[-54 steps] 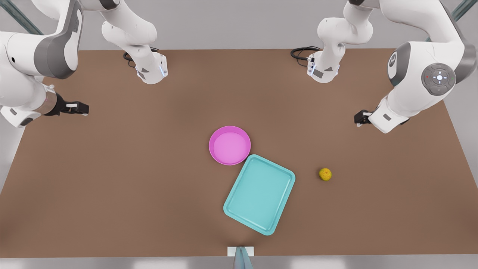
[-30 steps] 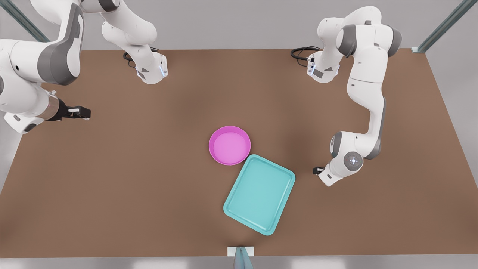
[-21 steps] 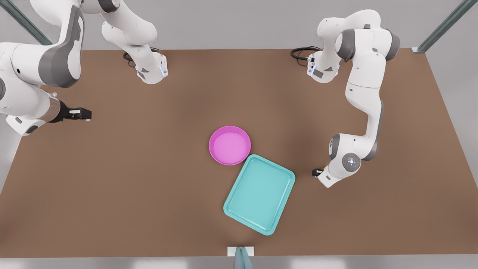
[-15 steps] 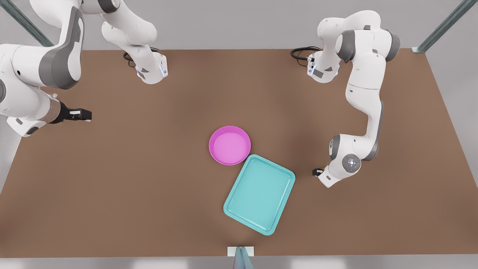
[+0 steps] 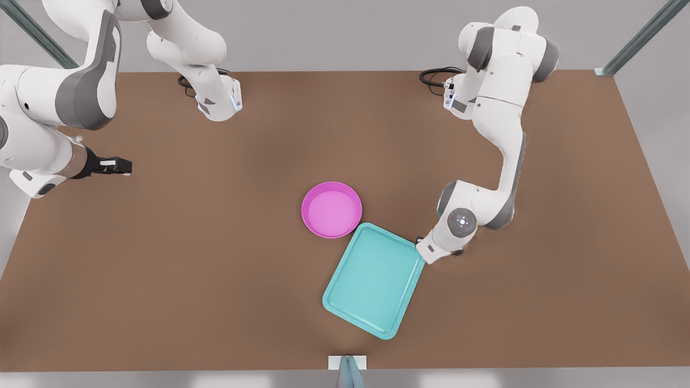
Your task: Place the orange on the plate with the left arm and the plate on the tray with the right arm
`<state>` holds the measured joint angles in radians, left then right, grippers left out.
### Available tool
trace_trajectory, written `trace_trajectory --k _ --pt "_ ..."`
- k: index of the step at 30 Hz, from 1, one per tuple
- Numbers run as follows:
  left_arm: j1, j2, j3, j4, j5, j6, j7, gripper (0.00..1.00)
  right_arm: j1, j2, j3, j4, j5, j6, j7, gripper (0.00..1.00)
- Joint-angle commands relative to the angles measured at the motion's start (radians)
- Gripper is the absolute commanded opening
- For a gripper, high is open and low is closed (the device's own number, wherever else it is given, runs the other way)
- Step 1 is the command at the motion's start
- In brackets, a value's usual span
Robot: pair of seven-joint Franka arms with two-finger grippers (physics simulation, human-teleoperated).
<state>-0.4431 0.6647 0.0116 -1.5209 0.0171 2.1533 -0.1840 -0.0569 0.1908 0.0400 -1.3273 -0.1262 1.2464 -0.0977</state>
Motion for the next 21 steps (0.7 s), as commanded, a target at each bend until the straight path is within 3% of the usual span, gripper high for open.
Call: trace_trajectory --k 1,3,6,8,9,10,13,14,16,18,19,21 --pt "-0.13 0.016 -0.007 0.062 -0.048 -0.156 -0.422 0.53 0.0 0.001 0.0 0.0 0.0 0.001 -0.004 1.0" --pt "-0.246 0.075 -0.015 0.142 -0.048 -0.156 -0.545 0.53 0.0 0.002 0.0 -0.006 0.0 0.001 -0.004 1.0" --pt "-0.259 0.125 -0.101 0.209 -0.048 -0.147 -0.643 0.54 0.0 0.002 0.0 -0.006 0.0 0.001 -0.004 1.0" --pt "-0.27 0.141 -0.101 0.206 -0.045 -0.141 -0.64 0.55 -0.001 0.002 0.0 -0.006 0.0 0.001 -0.004 1.0" --pt "-0.27 0.141 -0.102 0.197 -0.045 -0.141 -0.634 0.69 -0.001 0.002 -0.002 -0.006 0.0 0.001 -0.004 1.0" --pt "-0.273 0.145 -0.102 0.196 -0.045 -0.141 -0.638 1.0 0.0 0.002 0.0 -0.006 0.0 0.001 -0.004 1.0" --pt "-0.272 0.131 -0.099 0.203 -0.046 -0.159 -0.637 1.0 0.0 0.004 0.0 -0.007 0.0 0.002 -0.004 1.0" --pt "-0.266 0.102 -0.087 0.209 -0.046 -0.254 -0.623 1.0 0.0 0.004 -0.002 -0.007 0.0 0.002 -0.004 1.0" --pt "-0.062 -0.08 -0.078 0.211 -0.08 -0.591 -0.376 1.0 0.006 0.012 0.0 -0.056 0.013 0.016 -0.002 1.0" --pt "0.158 -0.151 -0.007 0.381 -0.077 -0.846 -0.092 1.0 0.012 0.021 0.008 -0.253 0.177 0.186 0.023 1.0" --pt "0.185 -0.155 0.068 0.462 -0.072 -0.905 0.035 1.0 0.06 0.021 0.031 -0.354 0.191 0.312 0.095 1.0" --pt "0.19 -0.224 0.139 0.467 -0.06 -0.949 0.158 1.0 0.081 0.021 0.089 -0.535 0.264 0.594 0.174 1.0"
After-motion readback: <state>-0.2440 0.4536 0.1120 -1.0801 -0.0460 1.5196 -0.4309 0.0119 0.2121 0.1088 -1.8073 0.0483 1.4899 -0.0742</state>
